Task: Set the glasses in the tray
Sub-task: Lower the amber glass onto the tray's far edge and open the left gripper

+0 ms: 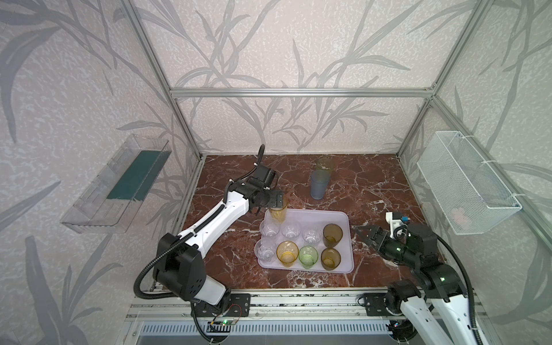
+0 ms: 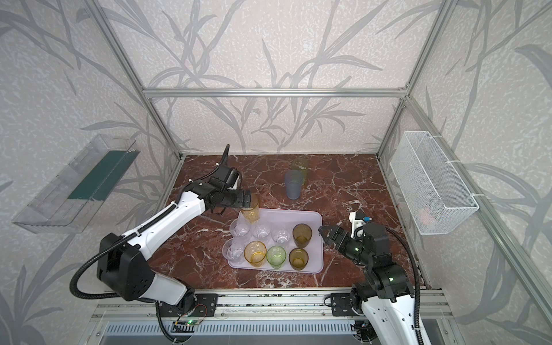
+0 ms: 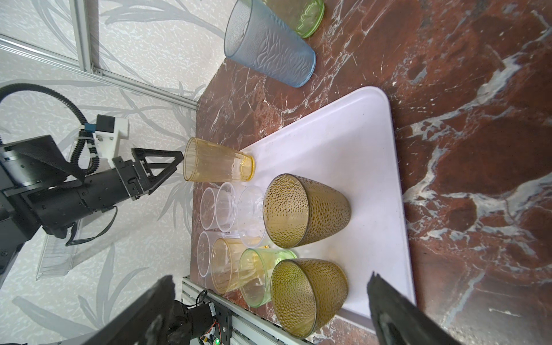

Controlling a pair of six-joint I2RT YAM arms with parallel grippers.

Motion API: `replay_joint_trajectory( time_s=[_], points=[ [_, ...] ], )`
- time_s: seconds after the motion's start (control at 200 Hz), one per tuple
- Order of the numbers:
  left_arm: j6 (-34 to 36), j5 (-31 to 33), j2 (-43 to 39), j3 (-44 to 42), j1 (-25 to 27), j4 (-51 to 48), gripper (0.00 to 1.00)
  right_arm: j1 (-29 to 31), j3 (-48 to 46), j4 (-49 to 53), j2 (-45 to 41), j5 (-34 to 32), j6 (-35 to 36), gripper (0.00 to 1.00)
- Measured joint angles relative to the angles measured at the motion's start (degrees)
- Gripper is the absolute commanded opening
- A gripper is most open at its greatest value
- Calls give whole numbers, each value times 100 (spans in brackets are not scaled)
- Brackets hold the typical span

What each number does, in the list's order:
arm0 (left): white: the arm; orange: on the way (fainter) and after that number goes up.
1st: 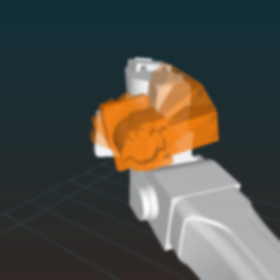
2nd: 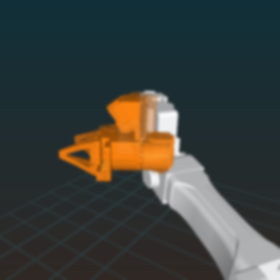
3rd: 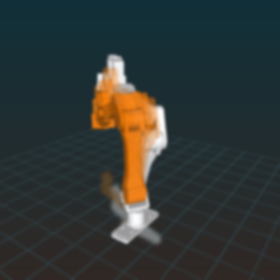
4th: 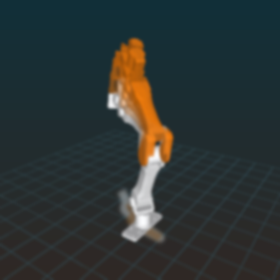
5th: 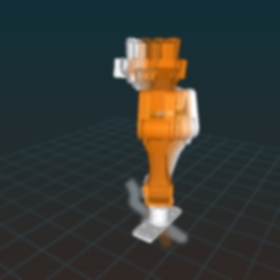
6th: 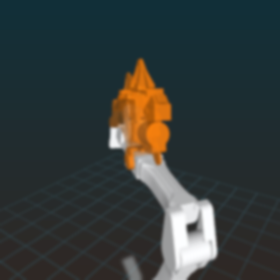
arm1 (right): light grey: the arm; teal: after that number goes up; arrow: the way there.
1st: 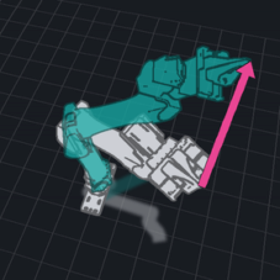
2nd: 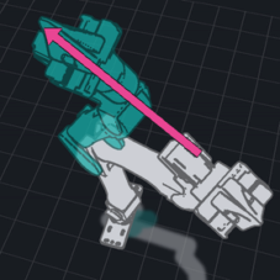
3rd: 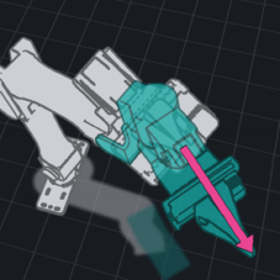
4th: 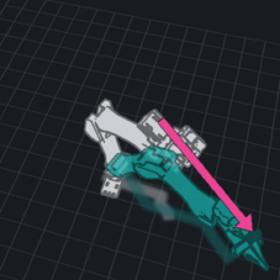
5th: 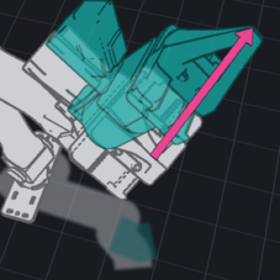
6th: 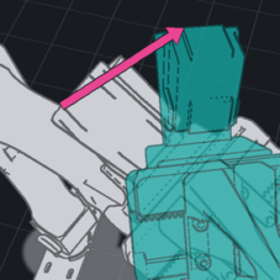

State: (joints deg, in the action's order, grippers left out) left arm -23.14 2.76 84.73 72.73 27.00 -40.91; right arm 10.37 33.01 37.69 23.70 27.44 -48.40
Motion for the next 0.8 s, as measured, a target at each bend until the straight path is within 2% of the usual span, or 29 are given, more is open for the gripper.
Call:
replay_joint_trajectory(
  time_s=[0.19, 0.595, 0.8],
  points=[
    [-9, 57, -426, -122, 0, 282, 99, 0, 9, 13, 28, 0, 0, 99],
    [-170, 28, -1567, -968, 0, 944, 99, 0, 264, 166, 173, -81, 26, 99],
    [-254, 20, -1797, -1300, 0, 1147, 99, 0, 492, 138, 490, -98, 26, 99]
  ],
)
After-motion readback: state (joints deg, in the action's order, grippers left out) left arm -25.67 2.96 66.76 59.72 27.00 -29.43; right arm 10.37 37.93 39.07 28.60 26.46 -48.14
